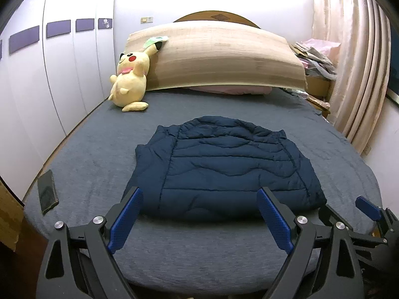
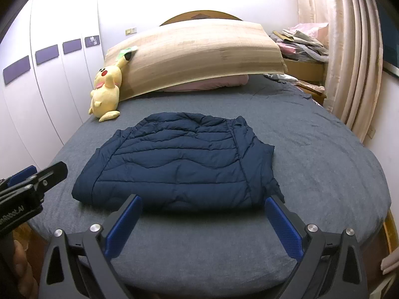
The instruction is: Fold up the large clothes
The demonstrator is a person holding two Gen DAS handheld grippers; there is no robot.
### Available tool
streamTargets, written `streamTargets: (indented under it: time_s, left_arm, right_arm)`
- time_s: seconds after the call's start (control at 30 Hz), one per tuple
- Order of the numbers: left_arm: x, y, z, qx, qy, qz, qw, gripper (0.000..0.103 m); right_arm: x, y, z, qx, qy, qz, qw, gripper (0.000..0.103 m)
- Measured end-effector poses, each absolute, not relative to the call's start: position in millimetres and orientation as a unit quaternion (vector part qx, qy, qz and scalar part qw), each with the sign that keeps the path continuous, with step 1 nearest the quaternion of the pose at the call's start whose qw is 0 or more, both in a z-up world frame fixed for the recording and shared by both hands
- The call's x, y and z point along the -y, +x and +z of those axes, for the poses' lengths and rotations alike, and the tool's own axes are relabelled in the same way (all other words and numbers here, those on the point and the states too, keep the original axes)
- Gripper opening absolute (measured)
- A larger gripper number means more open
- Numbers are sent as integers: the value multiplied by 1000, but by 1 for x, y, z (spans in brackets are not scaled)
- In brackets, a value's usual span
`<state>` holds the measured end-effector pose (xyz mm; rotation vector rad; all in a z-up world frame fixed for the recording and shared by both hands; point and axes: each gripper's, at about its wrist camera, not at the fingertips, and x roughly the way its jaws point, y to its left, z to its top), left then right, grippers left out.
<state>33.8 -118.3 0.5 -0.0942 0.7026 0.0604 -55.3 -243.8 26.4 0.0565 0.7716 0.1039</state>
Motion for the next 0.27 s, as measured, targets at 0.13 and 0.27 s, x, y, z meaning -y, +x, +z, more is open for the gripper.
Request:
streamTargets:
  time_s: [0.13, 0.27]
  left_arm:
    - [121, 35, 1, -344, -47, 19, 937, 93]
    - [124, 35, 0, -343, -40, 20, 938, 93]
  right_arm:
    - [243, -56, 27, -376, 26, 51, 925, 100]
    - [242, -55, 27, -375, 25, 50, 925, 100]
